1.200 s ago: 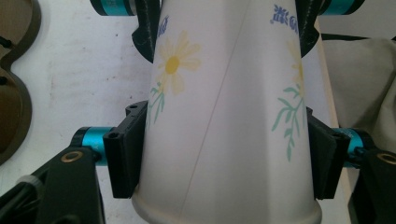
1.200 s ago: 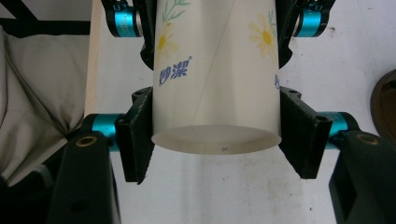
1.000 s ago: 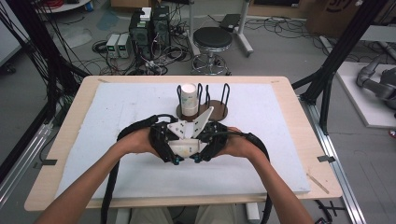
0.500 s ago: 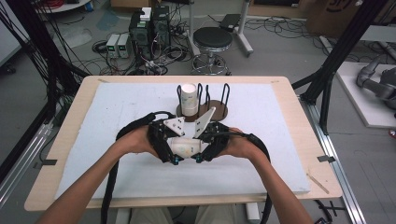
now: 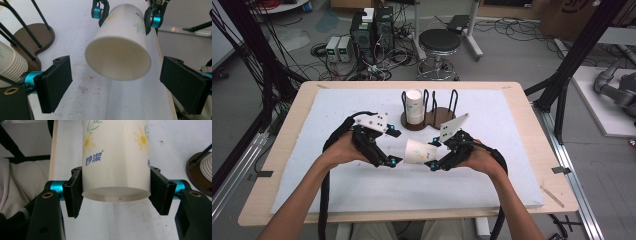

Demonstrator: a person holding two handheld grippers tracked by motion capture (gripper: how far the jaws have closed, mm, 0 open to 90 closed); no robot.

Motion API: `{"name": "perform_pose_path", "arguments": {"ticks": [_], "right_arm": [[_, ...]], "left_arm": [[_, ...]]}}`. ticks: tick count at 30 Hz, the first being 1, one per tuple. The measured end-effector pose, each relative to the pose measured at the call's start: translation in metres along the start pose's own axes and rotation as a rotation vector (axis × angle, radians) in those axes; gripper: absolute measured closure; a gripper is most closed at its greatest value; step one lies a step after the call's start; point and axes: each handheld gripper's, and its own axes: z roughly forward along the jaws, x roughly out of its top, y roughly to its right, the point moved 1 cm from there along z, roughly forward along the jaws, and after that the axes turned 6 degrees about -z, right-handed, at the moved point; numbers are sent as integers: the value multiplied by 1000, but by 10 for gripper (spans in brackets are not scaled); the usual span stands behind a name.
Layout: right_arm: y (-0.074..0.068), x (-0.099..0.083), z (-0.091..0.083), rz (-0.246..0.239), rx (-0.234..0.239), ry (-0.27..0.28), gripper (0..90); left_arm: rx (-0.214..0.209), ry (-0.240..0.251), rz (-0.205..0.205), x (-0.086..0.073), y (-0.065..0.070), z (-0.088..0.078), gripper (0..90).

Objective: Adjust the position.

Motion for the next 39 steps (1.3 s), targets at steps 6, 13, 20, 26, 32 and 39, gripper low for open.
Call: {"name": "perform_pose_path", "arguments": {"ticks": [6,13,20,26,32,39], "right_arm": [[0,-7,-4,20,-7,48,368],[-1,-12,-3,27,1,129,368],[0,-17,2,14,23,218,368],[0,-19,5,2,36,286,368],[0,-24,8,8,54,325,368],[-1,-27,13,8,70,379,369]], "left_arm": [[11,49,-16,-18,1,-7,106],[12,165,-52,-35,4,-3,104],[22,252,-53,-46,11,8,104],[6,321,-58,-56,12,18,109],[-11,351,-56,-54,11,21,109],[-43,403,-59,-52,11,23,106]]}}
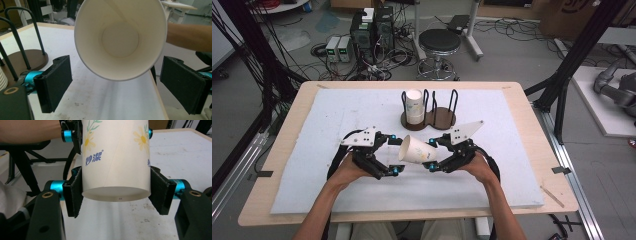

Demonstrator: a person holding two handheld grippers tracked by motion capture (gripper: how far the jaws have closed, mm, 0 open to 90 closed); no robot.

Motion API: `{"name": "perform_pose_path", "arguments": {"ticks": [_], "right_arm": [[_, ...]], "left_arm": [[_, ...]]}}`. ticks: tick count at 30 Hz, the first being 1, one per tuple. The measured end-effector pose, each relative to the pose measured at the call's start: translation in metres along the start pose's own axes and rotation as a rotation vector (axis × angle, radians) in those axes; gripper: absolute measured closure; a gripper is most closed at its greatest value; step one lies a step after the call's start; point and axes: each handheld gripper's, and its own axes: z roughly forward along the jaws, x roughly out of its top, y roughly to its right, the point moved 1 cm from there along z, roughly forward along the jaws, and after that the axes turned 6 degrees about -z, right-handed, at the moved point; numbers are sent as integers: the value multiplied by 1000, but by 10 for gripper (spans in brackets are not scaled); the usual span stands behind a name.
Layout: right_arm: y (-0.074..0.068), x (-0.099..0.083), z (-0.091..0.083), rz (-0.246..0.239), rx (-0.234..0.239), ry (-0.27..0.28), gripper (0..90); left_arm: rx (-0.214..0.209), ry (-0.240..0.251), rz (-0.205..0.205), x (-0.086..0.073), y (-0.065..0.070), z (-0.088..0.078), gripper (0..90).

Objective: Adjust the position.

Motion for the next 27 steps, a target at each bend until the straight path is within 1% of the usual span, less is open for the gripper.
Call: {"name": "perform_pose_path", "arguments": {"ticks": [4,10,11,14,17,18,20,26,27], "right_arm": [[0,0,2,-11,8,12,369],[1,0,2,-12,17,16,369],[0,0,2,-9,19,17,369],[0,0,2,-10,22,11,370],[0,0,2,-16,25,8,370],[0,0,2,-16,25,8,370],[1,0,3,-19,30,9,370],[0,0,3,-12,35,5,370],[0,0,4,-22,36,8,370]], "left_arm": [[-9,10,13,2,1,4,106],[-18,14,14,2,2,8,106],[-24,25,13,3,2,11,106],[-32,33,16,5,2,14,106],[-34,35,14,6,3,17,106],[-38,33,20,7,3,19,106],[-41,33,15,8,4,24,106],[-50,33,19,9,3,27,116],[-53,35,19,10,3,28,130]]}}
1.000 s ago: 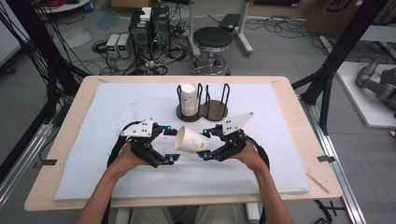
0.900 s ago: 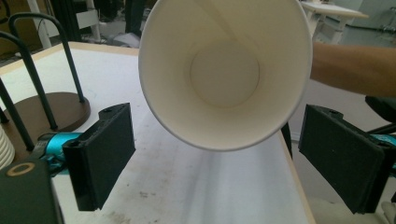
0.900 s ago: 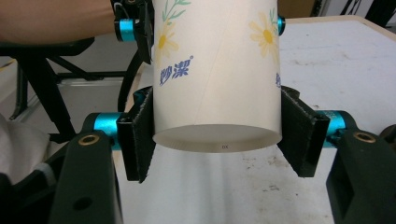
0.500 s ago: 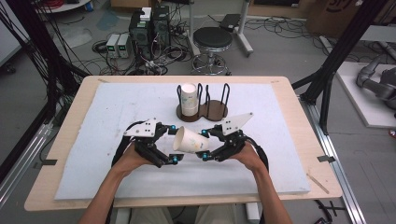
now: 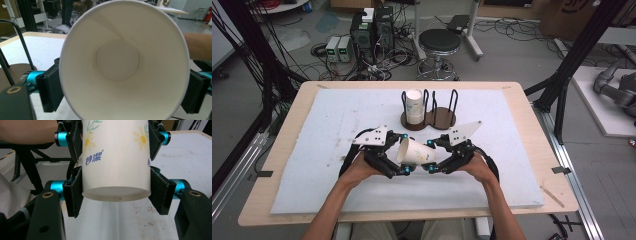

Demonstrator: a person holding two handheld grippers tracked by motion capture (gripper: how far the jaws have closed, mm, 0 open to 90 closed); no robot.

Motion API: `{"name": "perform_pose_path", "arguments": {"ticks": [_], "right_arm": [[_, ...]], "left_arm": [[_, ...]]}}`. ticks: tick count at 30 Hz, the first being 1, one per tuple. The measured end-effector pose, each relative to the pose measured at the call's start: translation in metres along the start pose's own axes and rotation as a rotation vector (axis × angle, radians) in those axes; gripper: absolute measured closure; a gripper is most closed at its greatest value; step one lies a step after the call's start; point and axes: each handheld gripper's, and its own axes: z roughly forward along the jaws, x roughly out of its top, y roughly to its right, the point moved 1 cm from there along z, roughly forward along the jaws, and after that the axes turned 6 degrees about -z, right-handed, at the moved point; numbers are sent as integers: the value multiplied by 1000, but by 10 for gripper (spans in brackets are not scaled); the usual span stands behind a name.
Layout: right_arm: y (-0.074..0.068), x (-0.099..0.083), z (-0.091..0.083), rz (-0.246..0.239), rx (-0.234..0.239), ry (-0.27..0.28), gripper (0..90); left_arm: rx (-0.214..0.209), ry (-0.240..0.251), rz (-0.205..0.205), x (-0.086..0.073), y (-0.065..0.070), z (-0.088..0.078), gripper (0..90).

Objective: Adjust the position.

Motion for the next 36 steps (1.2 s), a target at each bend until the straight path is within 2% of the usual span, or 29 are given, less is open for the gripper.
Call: {"name": "perform_pose_path", "arguments": {"ticks": [9,14,26,36], "right_arm": [[0,0,0,-7,1,2,371],[0,1,0,-2,4,17,372],[1,0,1,-4,9,16,376],[1,-1,2,-3,8,8,378]], "left_arm": [[-13,-13,2,0,0,1,179],[-20,-1,-2,0,-1,-1,237],[-32,21,-13,0,-2,-1,268],[-34,16,-3,0,-2,-1,309]]}}
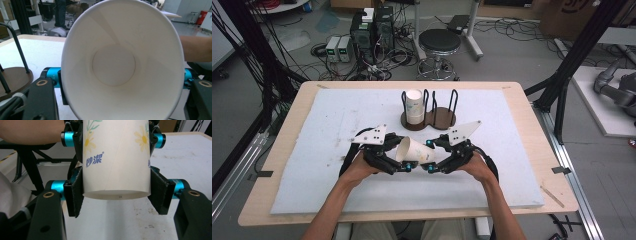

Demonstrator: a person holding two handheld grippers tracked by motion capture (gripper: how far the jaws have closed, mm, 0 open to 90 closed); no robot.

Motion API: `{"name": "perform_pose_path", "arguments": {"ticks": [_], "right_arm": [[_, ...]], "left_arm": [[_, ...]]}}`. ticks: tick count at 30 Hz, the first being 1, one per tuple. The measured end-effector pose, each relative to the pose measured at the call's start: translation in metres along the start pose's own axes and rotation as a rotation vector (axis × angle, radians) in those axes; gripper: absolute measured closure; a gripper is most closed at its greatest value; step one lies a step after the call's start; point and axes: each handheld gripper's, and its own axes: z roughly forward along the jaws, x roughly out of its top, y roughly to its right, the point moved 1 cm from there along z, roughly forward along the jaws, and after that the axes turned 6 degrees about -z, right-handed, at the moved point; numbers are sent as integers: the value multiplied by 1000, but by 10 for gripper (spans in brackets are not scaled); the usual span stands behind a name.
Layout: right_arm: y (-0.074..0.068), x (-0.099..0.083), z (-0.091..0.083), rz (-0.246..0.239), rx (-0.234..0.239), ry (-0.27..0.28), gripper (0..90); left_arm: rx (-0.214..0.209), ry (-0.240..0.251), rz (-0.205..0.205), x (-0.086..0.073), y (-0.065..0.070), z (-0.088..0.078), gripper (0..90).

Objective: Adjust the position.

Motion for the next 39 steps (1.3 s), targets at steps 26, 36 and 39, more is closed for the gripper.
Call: {"name": "perform_pose_path", "arguments": {"ticks": [26,36,39], "right_arm": [[-9,0,-9,65,-188,-60,151],[-14,-21,-24,147,-430,-95,151],[-16,-27,-28,167,-464,-81,151]], "left_arm": [[80,-72,1,0,-2,-16,307],[155,-162,-1,7,-9,-37,306],[165,-177,0,10,-11,-41,306]]}}
